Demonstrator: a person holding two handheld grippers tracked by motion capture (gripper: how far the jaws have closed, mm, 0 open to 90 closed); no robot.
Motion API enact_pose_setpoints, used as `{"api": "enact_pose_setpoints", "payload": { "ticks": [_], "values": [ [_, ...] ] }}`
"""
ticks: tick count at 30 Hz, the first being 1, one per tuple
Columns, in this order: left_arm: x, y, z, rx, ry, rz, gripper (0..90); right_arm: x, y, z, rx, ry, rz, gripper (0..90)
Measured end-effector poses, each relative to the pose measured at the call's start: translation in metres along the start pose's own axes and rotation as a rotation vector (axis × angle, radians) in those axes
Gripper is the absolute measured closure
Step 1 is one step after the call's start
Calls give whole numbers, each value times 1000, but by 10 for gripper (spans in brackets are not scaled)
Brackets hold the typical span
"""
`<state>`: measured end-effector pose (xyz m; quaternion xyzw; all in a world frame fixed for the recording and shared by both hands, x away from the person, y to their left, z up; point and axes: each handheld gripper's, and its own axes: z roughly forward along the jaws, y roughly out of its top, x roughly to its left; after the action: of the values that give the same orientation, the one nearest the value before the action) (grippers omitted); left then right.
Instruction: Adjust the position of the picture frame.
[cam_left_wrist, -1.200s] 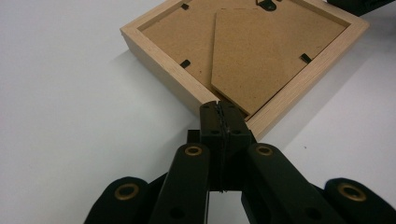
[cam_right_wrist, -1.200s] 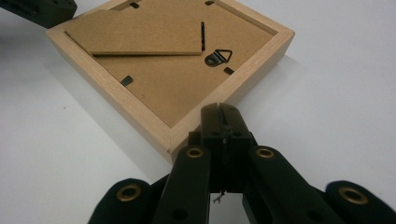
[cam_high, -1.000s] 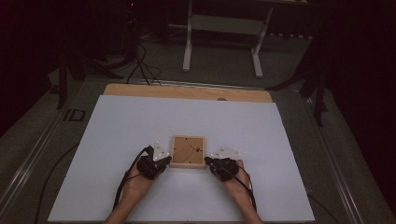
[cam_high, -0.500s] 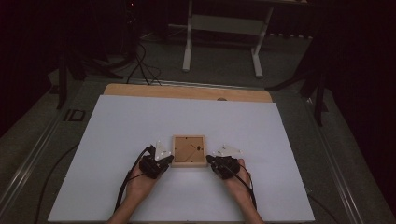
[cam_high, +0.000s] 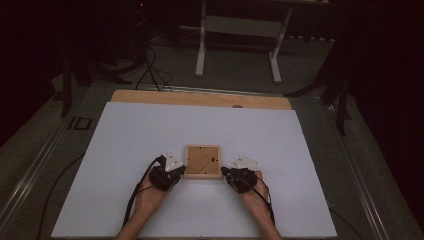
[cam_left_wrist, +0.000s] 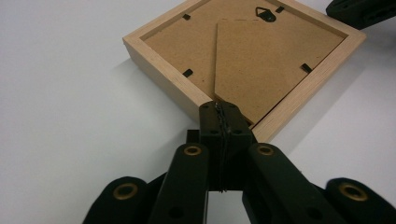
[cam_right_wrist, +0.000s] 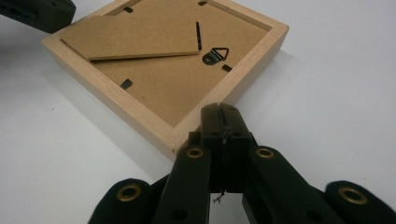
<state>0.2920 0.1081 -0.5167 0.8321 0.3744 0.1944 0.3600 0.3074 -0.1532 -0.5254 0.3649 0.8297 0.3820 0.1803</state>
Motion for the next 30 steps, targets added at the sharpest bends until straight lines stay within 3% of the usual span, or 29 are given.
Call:
{"api": "enact_pose_setpoints", "payload": {
  "ticks": [4,15,30],
  "values": [
    [5,-1,0,-2,-25,-26,851,-1,0,0,-5,-2,-2,869],
    [5,-1,-3,-14,-12,-11,814,-5,2,-10,-47,4,-4,743],
    [3,2,-10,-61,-8,2,763,-7,3,-18,-72,13,-21,683]
  ]
}}
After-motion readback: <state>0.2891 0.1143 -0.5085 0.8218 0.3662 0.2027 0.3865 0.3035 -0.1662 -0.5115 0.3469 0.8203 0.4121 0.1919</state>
